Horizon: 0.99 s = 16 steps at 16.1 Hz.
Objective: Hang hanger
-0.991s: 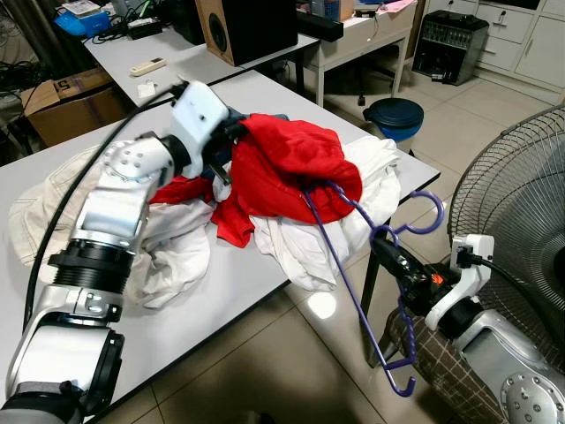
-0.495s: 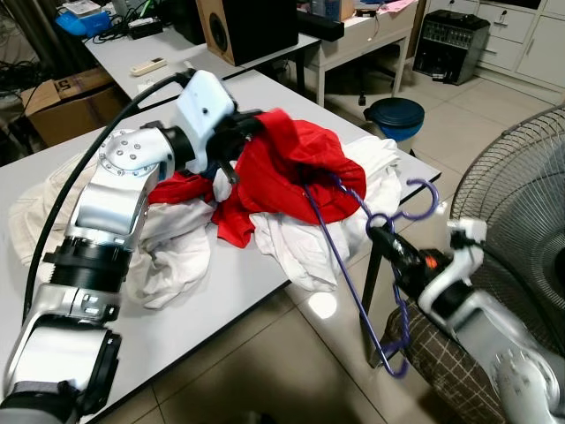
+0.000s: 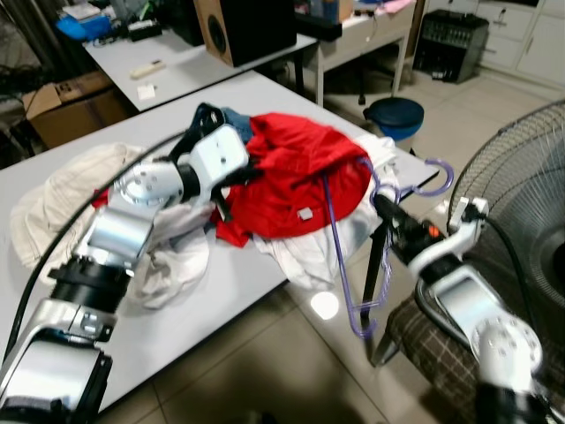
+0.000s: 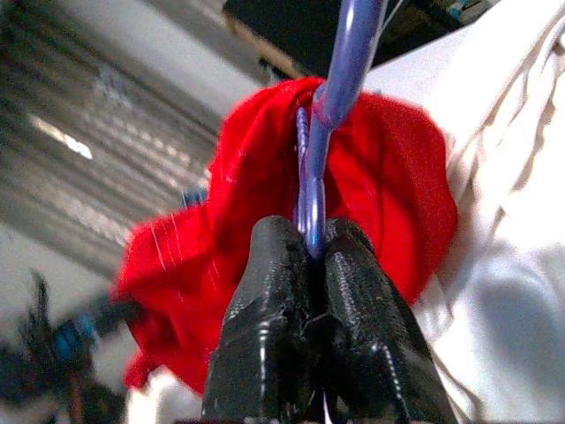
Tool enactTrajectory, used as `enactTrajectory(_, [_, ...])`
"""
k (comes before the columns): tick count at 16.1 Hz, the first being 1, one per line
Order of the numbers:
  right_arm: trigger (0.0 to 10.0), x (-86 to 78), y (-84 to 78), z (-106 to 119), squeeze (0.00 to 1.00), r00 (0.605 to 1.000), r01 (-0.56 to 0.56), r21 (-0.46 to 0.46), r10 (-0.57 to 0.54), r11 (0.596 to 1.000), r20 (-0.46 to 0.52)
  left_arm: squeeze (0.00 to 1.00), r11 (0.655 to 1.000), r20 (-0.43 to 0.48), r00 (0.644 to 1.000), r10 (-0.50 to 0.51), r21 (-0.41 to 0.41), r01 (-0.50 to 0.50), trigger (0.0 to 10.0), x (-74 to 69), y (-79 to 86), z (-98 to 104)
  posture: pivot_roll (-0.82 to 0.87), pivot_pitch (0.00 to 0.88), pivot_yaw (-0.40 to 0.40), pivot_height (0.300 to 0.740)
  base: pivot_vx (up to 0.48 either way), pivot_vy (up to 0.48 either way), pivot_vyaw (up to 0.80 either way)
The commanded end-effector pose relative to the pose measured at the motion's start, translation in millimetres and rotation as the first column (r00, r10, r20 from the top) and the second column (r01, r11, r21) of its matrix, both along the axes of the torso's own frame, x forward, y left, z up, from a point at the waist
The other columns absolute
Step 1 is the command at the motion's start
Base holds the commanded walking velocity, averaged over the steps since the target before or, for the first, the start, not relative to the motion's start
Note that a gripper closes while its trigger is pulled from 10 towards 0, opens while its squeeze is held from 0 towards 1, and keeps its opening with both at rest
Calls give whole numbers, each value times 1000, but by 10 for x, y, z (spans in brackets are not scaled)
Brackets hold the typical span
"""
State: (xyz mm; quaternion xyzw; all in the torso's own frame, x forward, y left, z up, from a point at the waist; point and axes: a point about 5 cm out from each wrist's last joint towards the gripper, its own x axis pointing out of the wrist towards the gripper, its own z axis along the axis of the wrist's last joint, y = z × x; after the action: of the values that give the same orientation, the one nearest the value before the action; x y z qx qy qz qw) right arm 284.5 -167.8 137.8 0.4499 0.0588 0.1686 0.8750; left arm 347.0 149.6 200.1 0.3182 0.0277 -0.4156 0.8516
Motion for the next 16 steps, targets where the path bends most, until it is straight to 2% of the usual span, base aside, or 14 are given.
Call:
enactTrajectory(1, [10000,88,-28,7,0,998,61,34,-60,998,-17,0,1000,-25,1000,8,-14,-8,0,-23,6,-33,-55,0,157,740,0,0,0])
enactTrajectory(2, [10000,164,-35,-8,0,995,95,69,-93,993,-40,0,1000,-42,999,-1,-31,-1,0,-35,-25,-60,-52,0,156,740,0,0,0])
enactTrajectory(3, [10000,314,-3,33,0,989,140,163,-131,977,-68,0,999,-58,998,-10,-35,8,0,-44,-91,-139,-45,0,155,740,0,0,0])
enactTrajectory(5, [10000,462,38,55,0,982,177,166,-162,970,-99,0,999,-70,997,-8,-40,5,0,-45,-180,-220,-39,0,155,740,0,0,0])
enactTrajectory(6, [10000,577,73,83,0,975,205,190,-184,960,-121,0,998,-94,995,-30,-61,25,0,-73,-273,-253,-35,0,157,740,0,0,0])
enactTrajectory(7, [10000,624,89,97,0,972,217,211,-193,953,-131,0,996,-105,994,-40,-80,32,0,-85,-319,-257,-29,0,156,740,0,0,0])
enactTrajectory(9, [10000,770,148,155,0,964,253,244,-223,936,-144,0,985,-147,985,-90,-161,66,0,-140,-496,-269,-24,0,160,740,0,0,0])
enactTrajectory(10, [10000,831,167,176,0,958,275,255,-243,927,-150,0,969,-191,975,-116,-239,69,0,-175,-585,-247,-22,0,162,740,0,0,0])
enactTrajectory(13, [10000,937,184,210,0,943,325,301,-283,896,-176,0,936,-265,943,-200,-335,105,0,-292,-735,-211,-18,0,160,740,0,0,0])
enactTrajectory(15, [10000,998,246,254,0,944,323,279,-289,904,-157,0,871,-342,910,-233,-490,39,0,-320,-902,-104,-16,0,157,740,0,0,0])
enactTrajectory(16, [10000,1008,267,266,0,946,318,280,-285,906,-151,0,846,-348,904,-250,-532,29,0,-322,-953,-57,-16,0,157,740,0,0,0])
